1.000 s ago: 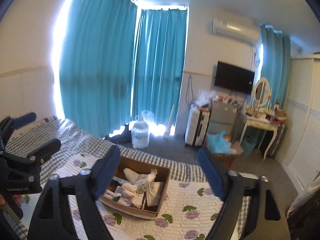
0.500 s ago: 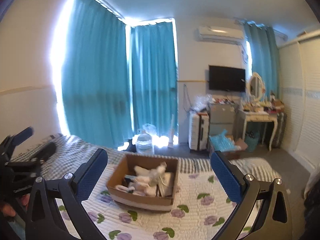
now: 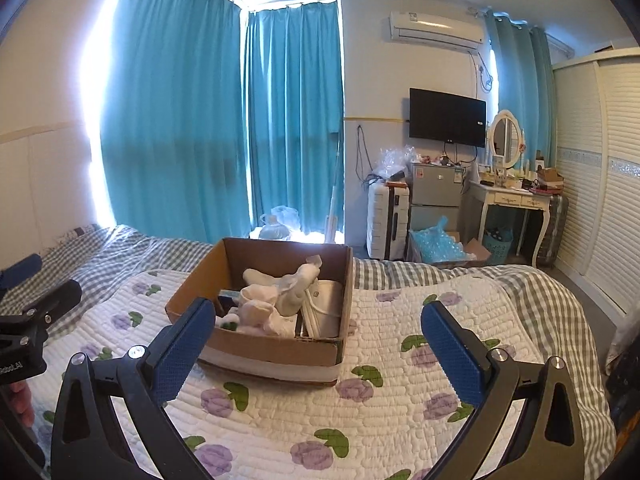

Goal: Organize soft objects

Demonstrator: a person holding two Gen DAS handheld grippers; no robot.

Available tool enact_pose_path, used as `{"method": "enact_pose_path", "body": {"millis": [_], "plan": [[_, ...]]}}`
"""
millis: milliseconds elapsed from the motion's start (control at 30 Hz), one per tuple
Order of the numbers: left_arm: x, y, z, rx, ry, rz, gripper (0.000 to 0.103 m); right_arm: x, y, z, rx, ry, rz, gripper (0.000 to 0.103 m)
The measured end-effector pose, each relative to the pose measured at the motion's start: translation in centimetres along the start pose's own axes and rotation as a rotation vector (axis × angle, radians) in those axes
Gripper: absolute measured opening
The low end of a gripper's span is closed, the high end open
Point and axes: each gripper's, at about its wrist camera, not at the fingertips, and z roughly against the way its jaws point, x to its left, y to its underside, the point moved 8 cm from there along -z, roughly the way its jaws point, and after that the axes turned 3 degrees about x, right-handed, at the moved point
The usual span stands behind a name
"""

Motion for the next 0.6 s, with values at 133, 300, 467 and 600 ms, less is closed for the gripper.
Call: {"method": "enact_pose_path", "body": {"millis": [133,300,467,600], "plan": [[0.2,0.4,-0.2,0.008,0.011,0.012,0.103,0.0,0.0,0.4,-0.001,-0.001,0.000,0.103],[0.2,0.7,-0.5,0.018,0.015,0.009,0.103,0.4,-0.3,0.7,-0.005,-0.005,0.013,0.103],[0.3,0.9,-0.7,0.027,0.022,0.018,0.103,0.6,-0.1,0.6,-0.002,-0.010,0.014,0.103],[0.4,1.0,-0.8,0.029,0.027,0.020,0.103,0.9,0.1,0.4,0.004,-0.019,0.017,0.103]]}}
